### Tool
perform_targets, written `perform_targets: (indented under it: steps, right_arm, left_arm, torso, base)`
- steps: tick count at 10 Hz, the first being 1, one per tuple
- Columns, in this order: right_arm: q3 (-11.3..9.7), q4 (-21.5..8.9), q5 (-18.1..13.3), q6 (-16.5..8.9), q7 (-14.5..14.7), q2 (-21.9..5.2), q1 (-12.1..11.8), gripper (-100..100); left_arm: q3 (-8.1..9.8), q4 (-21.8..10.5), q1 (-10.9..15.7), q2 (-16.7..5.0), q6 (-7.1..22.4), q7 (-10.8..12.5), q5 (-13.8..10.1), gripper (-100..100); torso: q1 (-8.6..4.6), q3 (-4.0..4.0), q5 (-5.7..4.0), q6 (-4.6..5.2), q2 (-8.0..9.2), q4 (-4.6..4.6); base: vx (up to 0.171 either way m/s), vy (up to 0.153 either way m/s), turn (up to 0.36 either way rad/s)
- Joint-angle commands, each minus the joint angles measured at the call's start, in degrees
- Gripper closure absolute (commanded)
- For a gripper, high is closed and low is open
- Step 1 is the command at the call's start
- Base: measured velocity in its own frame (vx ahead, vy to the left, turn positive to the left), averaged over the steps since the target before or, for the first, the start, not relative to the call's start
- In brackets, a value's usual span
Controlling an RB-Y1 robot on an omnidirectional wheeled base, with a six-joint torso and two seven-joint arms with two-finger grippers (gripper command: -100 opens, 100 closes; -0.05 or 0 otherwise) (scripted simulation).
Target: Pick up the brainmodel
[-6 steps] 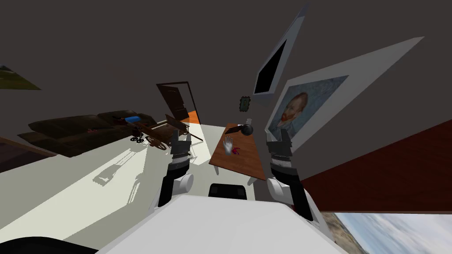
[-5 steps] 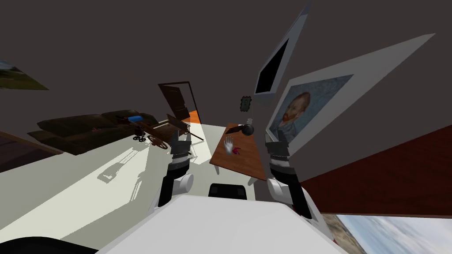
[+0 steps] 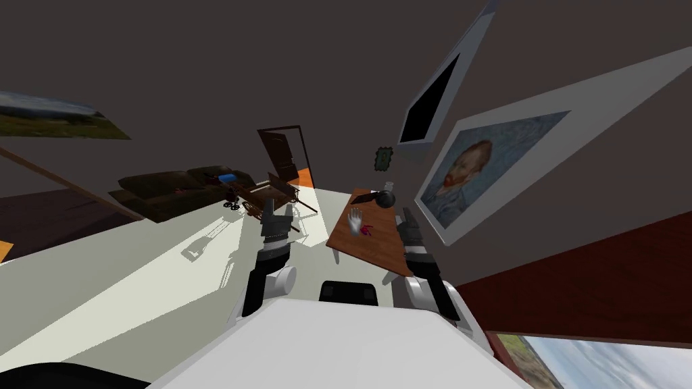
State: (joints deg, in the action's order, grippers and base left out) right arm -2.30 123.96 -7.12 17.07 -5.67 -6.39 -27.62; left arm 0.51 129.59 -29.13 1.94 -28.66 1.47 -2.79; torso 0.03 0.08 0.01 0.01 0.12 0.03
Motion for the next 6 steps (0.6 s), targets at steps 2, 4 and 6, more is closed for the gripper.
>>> perform_targets:
  steps: [2,4,6]
  right_arm:
    - [-0.59,-4.29,-2.3,-4.18,1.0,-1.88,1.02,-100]
    - [-1.02,-6.48,-3.63,-7.28,1.75,-2.61,1.6,-100]
    - [-1.46,-9.81,-5.05,-9.72,2.6,-3.33,2.26,-100]
  left_arm:
    - [0.0,0.0,0.0,0.0,0.0,0.0,0.0,0]
    - [0.0,0.0,0.0,0.0,0.0,0.0,0.0,0]
    - [0.0,0.0,0.0,0.0,0.0,0.0,0.0,0]
  torso:
    - [0.04,-0.02,0.0,-0.03,-0.03,-0.01]
    - [0.04,-0.02,0.01,0.01,-0.02,-0.01]
    - [0.01,-0.03,0.0,0.0,-0.05,-0.01]
  base:
    - [-0.027,0.031,0.157]
    - [-0.025,0.025,0.125]
    - [-0.022,0.023,0.126]
